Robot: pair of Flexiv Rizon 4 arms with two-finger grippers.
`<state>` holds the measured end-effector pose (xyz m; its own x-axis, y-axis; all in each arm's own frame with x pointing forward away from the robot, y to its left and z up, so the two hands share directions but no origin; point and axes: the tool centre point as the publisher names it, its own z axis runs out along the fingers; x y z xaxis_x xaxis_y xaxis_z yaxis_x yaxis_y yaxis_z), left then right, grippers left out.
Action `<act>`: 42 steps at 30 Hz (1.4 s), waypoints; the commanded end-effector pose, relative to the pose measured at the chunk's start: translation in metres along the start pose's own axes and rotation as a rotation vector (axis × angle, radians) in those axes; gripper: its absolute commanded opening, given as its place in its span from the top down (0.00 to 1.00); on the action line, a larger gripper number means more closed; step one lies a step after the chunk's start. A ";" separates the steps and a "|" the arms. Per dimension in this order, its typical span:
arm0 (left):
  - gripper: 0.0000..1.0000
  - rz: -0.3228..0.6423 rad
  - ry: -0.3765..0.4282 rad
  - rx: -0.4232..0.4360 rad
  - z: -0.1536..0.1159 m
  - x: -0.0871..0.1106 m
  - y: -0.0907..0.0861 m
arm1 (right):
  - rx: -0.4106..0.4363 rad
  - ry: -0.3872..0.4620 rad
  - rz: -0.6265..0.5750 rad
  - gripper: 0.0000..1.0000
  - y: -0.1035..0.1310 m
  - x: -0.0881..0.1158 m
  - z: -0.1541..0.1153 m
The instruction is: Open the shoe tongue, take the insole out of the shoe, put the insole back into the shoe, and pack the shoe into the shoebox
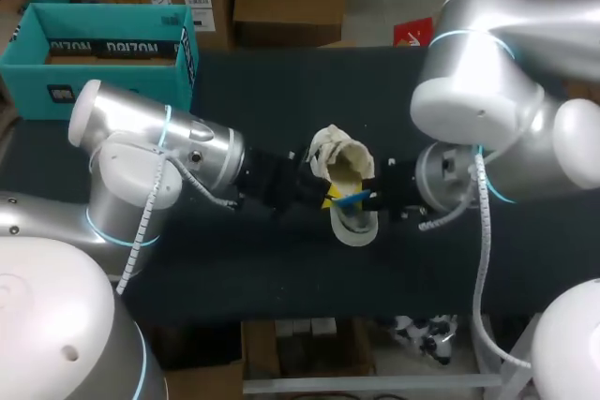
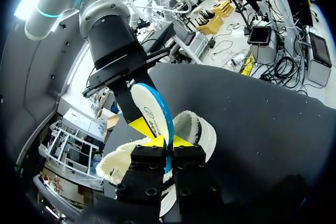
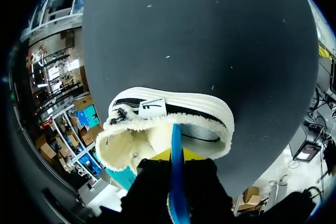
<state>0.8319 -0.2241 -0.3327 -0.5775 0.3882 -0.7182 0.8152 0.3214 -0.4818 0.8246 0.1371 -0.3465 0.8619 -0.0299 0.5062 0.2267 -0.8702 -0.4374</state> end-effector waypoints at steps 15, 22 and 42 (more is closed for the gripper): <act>1.00 -0.012 0.001 0.068 0.008 -0.007 -0.014 | -0.131 0.099 -0.033 1.00 -0.020 -0.004 -0.016; 0.30 -0.008 0.016 0.055 0.007 -0.007 -0.018 | -0.127 0.102 -0.057 1.00 -0.017 -0.005 -0.011; 0.69 -0.094 -0.045 -0.017 -0.013 0.005 -0.020 | -0.087 0.091 -0.101 1.00 -0.003 -0.009 -0.011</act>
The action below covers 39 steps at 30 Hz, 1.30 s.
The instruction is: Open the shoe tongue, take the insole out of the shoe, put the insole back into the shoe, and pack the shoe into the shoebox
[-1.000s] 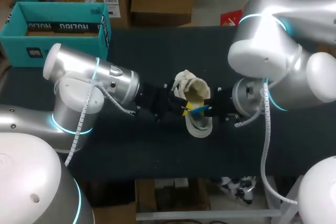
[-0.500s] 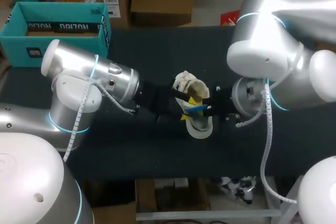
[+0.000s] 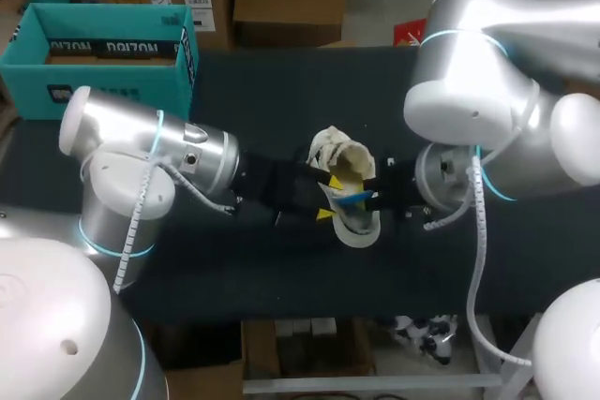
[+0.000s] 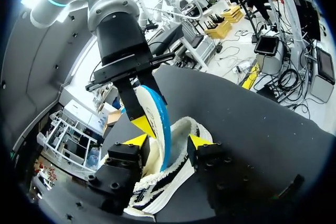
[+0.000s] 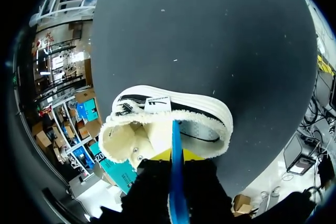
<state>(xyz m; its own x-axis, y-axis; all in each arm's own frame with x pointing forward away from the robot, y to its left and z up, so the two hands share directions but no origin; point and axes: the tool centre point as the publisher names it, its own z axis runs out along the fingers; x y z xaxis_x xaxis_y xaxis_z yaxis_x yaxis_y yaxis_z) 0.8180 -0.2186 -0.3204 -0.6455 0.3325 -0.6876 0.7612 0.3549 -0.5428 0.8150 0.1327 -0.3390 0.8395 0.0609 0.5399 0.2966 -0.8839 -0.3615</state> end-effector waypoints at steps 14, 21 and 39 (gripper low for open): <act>0.95 -0.018 -0.029 -0.080 0.018 -0.004 0.003 | -0.053 0.098 -0.009 1.00 -0.007 -0.004 0.003; 1.00 -0.024 -0.039 -0.097 0.021 -0.005 0.006 | -0.044 0.097 -0.017 1.00 -0.009 -0.003 0.003; 1.00 -0.009 -0.054 -0.102 0.014 0.002 0.001 | -0.058 0.069 0.023 1.00 -0.002 -0.020 -0.005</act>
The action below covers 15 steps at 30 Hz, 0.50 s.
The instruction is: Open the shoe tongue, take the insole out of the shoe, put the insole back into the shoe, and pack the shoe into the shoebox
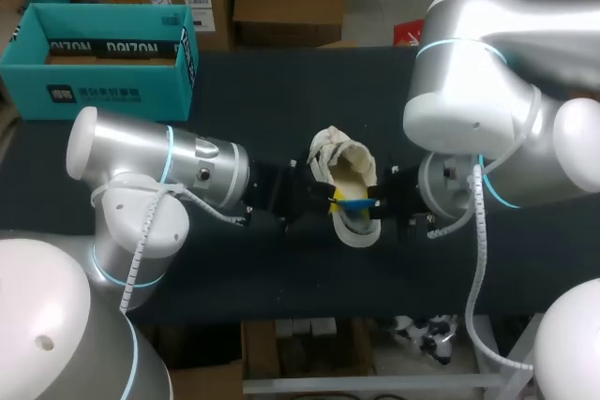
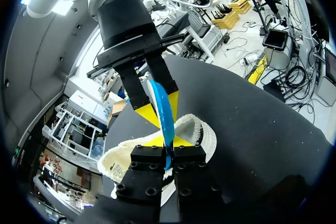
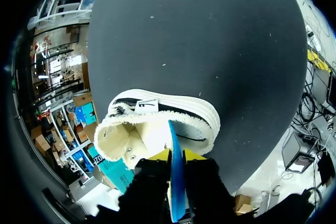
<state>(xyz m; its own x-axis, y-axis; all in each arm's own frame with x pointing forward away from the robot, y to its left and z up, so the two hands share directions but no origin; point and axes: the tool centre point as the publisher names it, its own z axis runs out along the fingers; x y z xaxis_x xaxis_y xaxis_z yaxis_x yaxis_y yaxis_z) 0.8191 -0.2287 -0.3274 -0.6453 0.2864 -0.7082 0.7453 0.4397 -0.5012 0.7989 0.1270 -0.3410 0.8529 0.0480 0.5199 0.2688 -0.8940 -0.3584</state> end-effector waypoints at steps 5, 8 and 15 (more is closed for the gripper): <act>1.00 -0.011 0.022 -0.023 0.005 0.000 0.004 | -0.031 0.084 -0.003 1.00 0.001 0.001 0.011; 1.00 -0.019 0.037 -0.028 0.009 -0.003 0.008 | -0.033 0.080 -0.005 1.00 0.004 0.004 0.016; 1.00 -0.042 0.052 -0.048 0.016 -0.009 0.020 | -0.056 0.071 -0.005 1.00 0.007 0.009 0.024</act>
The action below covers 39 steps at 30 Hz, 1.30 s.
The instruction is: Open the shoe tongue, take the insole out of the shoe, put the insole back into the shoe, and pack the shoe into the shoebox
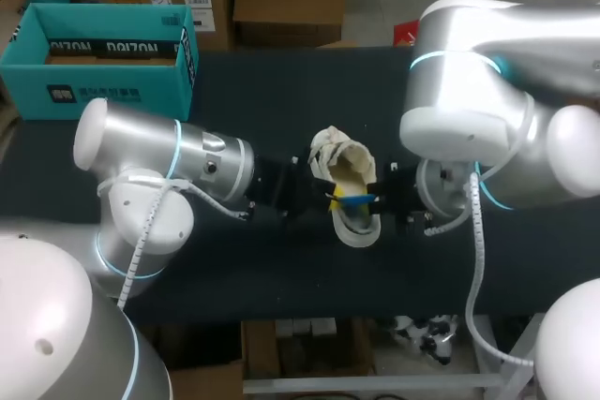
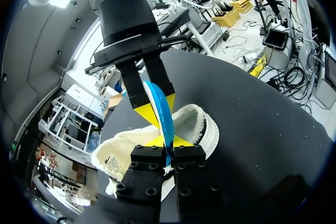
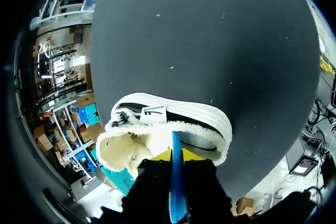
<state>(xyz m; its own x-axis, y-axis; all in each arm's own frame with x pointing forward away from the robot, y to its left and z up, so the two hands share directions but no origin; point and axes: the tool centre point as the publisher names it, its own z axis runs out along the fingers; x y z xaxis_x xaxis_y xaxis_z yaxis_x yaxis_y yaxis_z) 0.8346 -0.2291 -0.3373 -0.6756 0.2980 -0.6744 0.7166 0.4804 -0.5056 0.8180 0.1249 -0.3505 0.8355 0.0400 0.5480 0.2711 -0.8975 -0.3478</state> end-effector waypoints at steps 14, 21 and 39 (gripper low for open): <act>0.55 -0.059 0.079 -0.011 0.007 -0.009 0.011 | -0.054 -0.009 0.020 1.00 0.006 -0.001 0.024; 0.64 -0.052 0.086 0.025 0.000 -0.007 0.002 | -0.058 -0.007 0.037 1.00 0.009 -0.003 0.022; 1.00 -0.004 0.090 0.036 0.004 -0.001 -0.007 | -0.080 0.015 0.071 0.77 -0.010 -0.022 -0.012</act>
<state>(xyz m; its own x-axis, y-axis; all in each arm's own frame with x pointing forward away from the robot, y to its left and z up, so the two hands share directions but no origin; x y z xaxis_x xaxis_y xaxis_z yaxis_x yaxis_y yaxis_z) 0.8316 -0.2348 -0.3323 -0.6912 0.3759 -0.6171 0.7183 0.4511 -0.5298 0.8047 0.1241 -0.3561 0.8652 -0.0123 0.5013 0.1843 -0.9219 -0.3408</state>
